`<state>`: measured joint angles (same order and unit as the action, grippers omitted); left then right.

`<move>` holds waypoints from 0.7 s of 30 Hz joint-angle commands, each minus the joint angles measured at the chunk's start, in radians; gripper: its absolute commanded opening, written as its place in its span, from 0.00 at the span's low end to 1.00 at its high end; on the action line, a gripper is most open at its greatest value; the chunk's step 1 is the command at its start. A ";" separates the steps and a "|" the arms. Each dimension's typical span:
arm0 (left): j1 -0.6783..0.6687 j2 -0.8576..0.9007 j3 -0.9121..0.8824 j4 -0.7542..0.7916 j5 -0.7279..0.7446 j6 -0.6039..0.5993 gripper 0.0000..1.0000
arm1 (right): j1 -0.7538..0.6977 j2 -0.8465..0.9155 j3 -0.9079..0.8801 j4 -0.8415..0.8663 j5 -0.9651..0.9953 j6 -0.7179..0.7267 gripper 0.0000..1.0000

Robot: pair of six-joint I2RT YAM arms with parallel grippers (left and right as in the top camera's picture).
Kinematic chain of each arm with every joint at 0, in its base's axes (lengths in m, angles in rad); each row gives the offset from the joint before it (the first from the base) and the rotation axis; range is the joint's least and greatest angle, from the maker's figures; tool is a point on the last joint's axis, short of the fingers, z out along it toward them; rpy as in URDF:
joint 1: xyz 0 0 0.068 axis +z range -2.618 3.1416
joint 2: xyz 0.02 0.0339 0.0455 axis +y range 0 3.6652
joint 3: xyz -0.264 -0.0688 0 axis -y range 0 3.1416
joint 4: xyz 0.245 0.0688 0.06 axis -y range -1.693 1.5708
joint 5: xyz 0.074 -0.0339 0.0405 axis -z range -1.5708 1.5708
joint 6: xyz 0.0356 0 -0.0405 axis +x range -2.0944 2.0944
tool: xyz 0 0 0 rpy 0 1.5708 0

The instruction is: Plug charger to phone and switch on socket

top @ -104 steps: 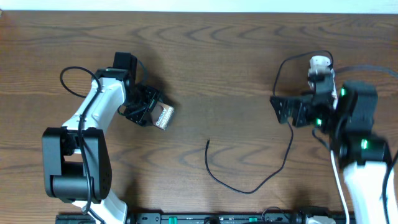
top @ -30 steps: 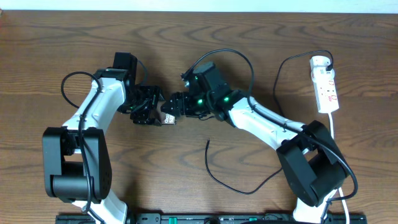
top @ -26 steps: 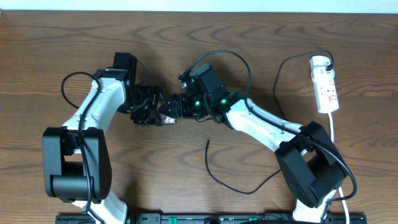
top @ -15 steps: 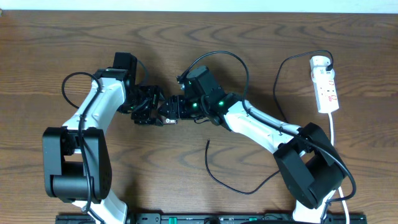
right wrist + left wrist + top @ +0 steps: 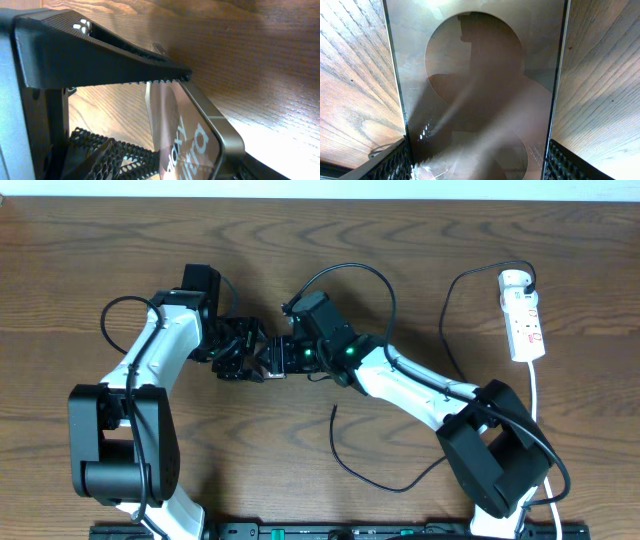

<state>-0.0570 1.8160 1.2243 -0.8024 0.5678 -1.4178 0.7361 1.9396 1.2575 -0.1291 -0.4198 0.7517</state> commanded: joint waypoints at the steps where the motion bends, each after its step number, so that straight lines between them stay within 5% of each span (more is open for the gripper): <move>1: 0.002 0.000 0.010 0.000 0.024 -0.013 0.07 | 0.031 0.055 0.016 0.015 0.032 -0.008 0.54; 21: 0.002 0.000 0.010 0.000 0.023 -0.008 0.07 | 0.031 0.074 0.016 0.096 -0.017 -0.004 0.43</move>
<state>-0.0570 1.8160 1.2243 -0.8024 0.5709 -1.4174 0.7635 2.0163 1.2575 -0.0406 -0.4232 0.7506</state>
